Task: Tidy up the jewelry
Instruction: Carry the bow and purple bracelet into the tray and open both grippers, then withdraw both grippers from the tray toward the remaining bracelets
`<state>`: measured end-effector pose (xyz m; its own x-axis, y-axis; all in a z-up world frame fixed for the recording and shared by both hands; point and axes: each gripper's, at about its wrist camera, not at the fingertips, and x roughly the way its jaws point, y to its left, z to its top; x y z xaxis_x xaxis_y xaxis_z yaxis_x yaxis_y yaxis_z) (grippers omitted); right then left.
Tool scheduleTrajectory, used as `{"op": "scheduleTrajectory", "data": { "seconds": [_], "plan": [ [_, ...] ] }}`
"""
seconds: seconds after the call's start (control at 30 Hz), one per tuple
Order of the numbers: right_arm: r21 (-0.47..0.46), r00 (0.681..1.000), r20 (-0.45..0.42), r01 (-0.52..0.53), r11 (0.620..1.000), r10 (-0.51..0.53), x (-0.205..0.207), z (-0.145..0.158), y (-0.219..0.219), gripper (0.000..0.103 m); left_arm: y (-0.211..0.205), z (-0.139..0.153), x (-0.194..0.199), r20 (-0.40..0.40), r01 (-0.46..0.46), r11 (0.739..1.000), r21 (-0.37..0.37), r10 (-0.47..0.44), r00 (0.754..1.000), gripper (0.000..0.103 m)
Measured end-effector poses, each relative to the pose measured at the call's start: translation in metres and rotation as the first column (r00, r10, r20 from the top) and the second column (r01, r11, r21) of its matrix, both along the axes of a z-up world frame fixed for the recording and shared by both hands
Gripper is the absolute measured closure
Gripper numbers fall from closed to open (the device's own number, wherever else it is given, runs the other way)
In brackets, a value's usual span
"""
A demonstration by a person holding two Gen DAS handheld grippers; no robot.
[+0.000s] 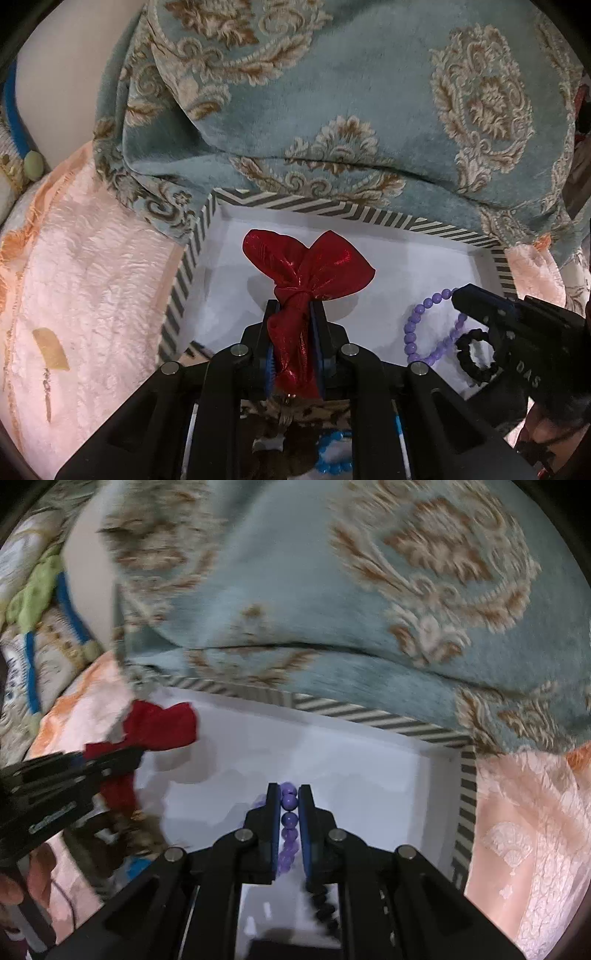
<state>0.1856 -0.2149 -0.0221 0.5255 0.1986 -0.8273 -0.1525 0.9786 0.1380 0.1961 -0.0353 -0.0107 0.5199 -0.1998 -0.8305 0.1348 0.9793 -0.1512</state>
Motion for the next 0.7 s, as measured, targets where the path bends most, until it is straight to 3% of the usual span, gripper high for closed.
{"op": "scheduleTrajectory", "data": {
  "seconds": [0.13, 0.27, 0.47, 0.7],
  "plan": [
    [0.009, 0.999, -0.045, 0.031, 0.999, -0.030, -0.001, -0.014, -0.010, 0.091, -0.002, -0.006, 0.001, -0.008, -0.003, 1.000, 0.010, 0.003, 1.000, 0.100],
    [0.023, 0.998, -0.057, 0.039, 0.999, -0.038, -0.012, -0.015, -0.012, 0.067, 0.002, -0.007, -0.002, -0.024, -0.014, 1.000, 0.012, 0.014, 1.000, 0.085],
    [0.038, 0.999, -0.025, 0.032, 0.999, -0.031, -0.038, 0.006, -0.013, 0.066, 0.009, 0.009, -0.022, -0.005, -0.017, 1.000, 0.015, 0.017, 1.000, 0.083],
    [0.046, 0.998, 0.047, 0.036, 0.998, -0.039, -0.082, 0.039, -0.006, 0.057, 0.017, 0.031, -0.062, 0.047, -0.013, 1.000, 0.024, 0.012, 0.999, 0.083]
  ]
}}
